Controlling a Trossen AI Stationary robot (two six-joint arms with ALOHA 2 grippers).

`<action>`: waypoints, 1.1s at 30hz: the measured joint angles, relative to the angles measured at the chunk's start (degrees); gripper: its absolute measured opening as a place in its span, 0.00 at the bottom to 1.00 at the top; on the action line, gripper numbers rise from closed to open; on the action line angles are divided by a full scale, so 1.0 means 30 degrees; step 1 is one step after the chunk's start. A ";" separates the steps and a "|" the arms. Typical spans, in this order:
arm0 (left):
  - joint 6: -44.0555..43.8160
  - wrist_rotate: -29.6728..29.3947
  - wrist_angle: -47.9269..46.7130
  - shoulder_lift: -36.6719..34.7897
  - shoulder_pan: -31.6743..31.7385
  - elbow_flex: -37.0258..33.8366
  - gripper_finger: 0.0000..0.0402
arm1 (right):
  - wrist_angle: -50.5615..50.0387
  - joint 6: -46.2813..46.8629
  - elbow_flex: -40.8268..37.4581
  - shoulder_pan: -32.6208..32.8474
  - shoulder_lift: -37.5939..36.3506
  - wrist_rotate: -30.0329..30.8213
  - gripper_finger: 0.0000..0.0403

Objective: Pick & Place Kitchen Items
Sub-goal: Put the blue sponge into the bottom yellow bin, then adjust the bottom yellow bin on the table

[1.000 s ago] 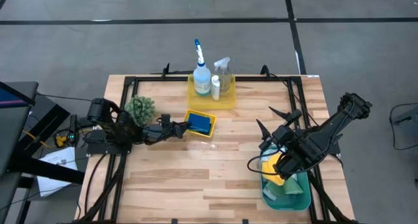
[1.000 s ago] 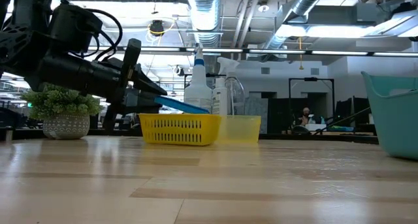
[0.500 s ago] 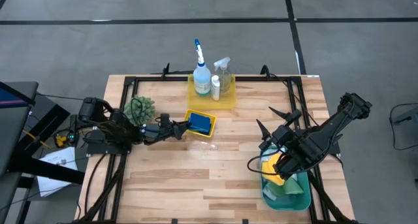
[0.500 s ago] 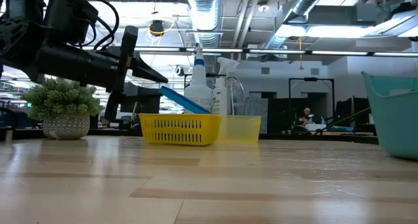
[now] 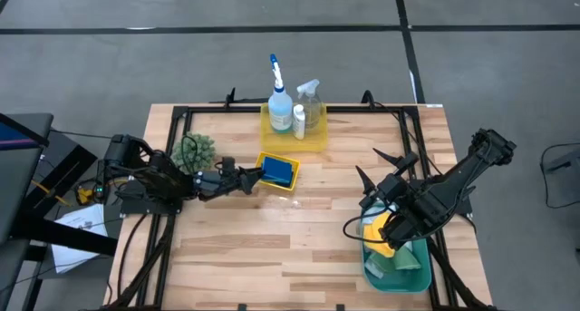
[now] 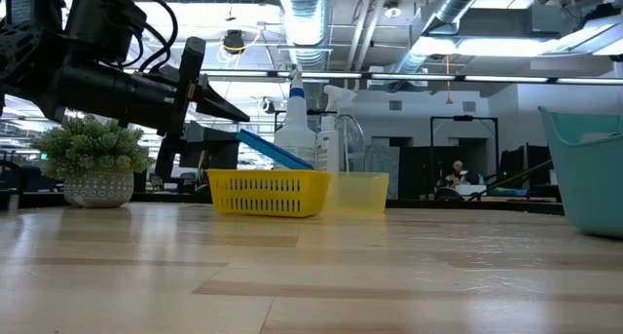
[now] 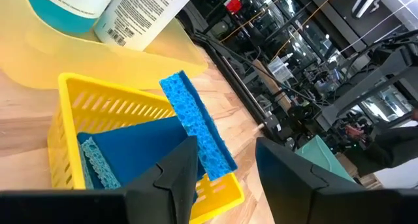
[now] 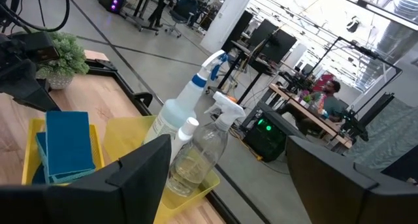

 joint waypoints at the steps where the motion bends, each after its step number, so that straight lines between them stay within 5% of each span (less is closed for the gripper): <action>1: 0.0099 0.0000 0.0023 0.0000 0.0000 0.0000 0.38 | 0.0000 0.0000 0.0002 0.0000 0.0000 0.0000 0.72; 19: 0.0552 -0.0168 0.0332 -0.0048 -0.0004 0.0000 0.38 | 0.0160 -0.0306 0.0003 0.0000 0.0036 -0.0211 0.72; 33: 0.3721 -0.0168 -0.1070 -0.3959 -0.1529 -0.0627 0.38 | 0.0158 -0.0313 0.0002 0.0000 0.0036 -0.0226 0.72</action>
